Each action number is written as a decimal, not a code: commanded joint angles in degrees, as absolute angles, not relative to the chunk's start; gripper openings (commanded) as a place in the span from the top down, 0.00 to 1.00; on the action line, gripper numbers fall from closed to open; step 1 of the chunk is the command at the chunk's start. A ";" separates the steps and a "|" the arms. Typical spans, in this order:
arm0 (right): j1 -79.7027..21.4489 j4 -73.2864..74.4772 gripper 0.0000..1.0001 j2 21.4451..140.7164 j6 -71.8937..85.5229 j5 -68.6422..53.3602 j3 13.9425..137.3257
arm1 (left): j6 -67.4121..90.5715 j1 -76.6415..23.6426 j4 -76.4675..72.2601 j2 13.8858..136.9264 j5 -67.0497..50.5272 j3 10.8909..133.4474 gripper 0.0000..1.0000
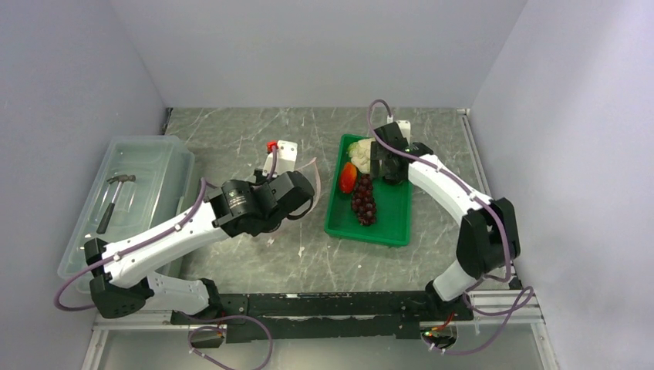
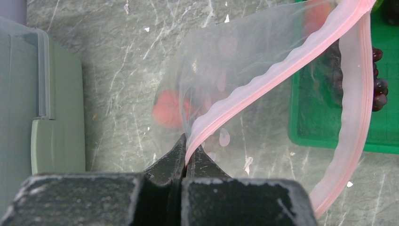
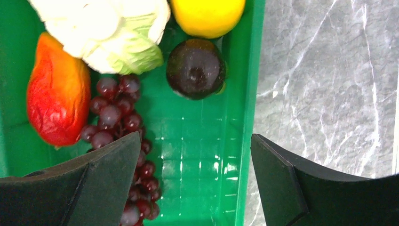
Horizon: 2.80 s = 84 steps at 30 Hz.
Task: Place the food in the zip-top bag and seal the zipper
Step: Pick up the fake fruit from the bin.
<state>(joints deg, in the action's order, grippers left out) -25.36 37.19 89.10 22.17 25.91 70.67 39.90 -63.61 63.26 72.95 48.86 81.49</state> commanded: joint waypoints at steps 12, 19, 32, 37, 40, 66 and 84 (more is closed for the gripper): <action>-16.96 35.67 0.11 104.23 19.33 22.62 87.57 | 40.36 -63.63 63.56 70.58 50.23 81.29 1.00; -13.62 36.50 0.13 109.93 19.43 17.86 93.19 | 40.09 -63.62 63.81 69.96 50.88 81.47 1.00; -10.97 37.81 0.15 117.49 18.52 15.29 100.18 | 40.78 -63.59 64.04 70.97 50.45 81.49 1.00; -10.63 37.62 0.15 118.59 18.07 15.69 99.85 | 40.61 -63.60 63.96 71.73 50.41 81.90 1.00; -10.63 37.24 0.16 119.12 17.89 15.07 98.50 | 40.45 -63.60 63.91 72.19 50.38 82.15 1.00; -10.74 35.52 0.60 115.20 19.32 16.21 93.60 | 40.53 -63.61 63.75 71.82 49.81 82.03 1.00; -13.05 34.14 0.62 91.53 20.02 10.57 84.07 | 40.96 -63.55 62.84 72.50 48.91 81.30 1.00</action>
<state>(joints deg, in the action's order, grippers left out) -12.27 36.21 97.51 19.07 15.73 87.00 39.99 -63.61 63.68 72.71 48.88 80.86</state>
